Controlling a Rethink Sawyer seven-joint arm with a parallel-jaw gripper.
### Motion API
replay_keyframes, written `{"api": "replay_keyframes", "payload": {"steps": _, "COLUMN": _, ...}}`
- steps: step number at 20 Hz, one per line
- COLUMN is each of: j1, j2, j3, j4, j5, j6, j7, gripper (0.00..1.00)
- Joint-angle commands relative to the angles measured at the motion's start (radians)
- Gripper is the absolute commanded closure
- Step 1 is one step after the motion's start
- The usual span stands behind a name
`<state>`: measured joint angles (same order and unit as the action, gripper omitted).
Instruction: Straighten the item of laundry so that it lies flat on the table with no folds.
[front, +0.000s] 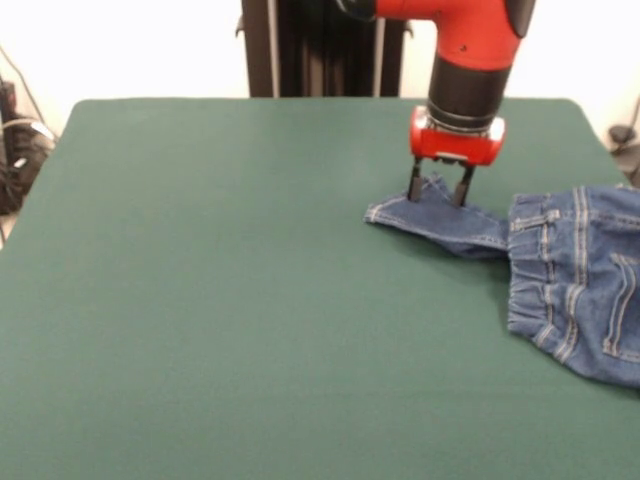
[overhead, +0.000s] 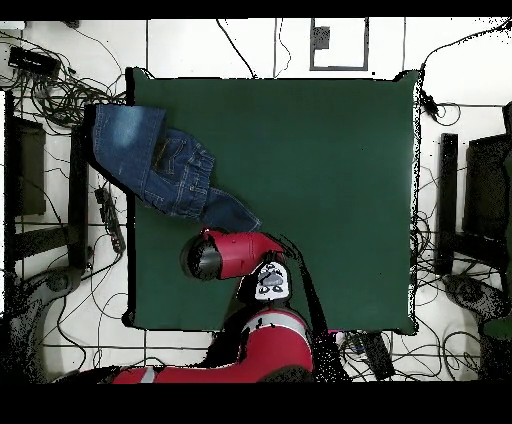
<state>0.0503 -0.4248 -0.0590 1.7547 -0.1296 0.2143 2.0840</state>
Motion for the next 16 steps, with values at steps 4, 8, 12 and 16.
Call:
{"api": "replay_keyframes", "payload": {"steps": 4, "j1": -0.001, "j2": 0.171, "j3": 0.022, "j4": -0.224, "j5": -0.048, "j6": -0.054, "j7": 0.029, "gripper": 1.00}}
{"api": "replay_keyframes", "payload": {"steps": 8, "j1": -0.043, "j2": 0.152, "j3": 0.071, "j4": -0.182, "j5": -0.021, "j6": -0.013, "j7": 0.039, "gripper": 1.00}}
{"api": "replay_keyframes", "payload": {"steps": 12, "j1": -0.094, "j2": 0.135, "j3": 0.105, "j4": -0.158, "j5": -0.028, "j6": 0.017, "j7": 0.014, "gripper": 1.00}}
{"api": "replay_keyframes", "payload": {"steps": 16, "j1": -0.142, "j2": 0.090, "j3": 0.114, "j4": -0.137, "j5": -0.064, "j6": 0.055, "j7": -0.030, "gripper": 1.00}}
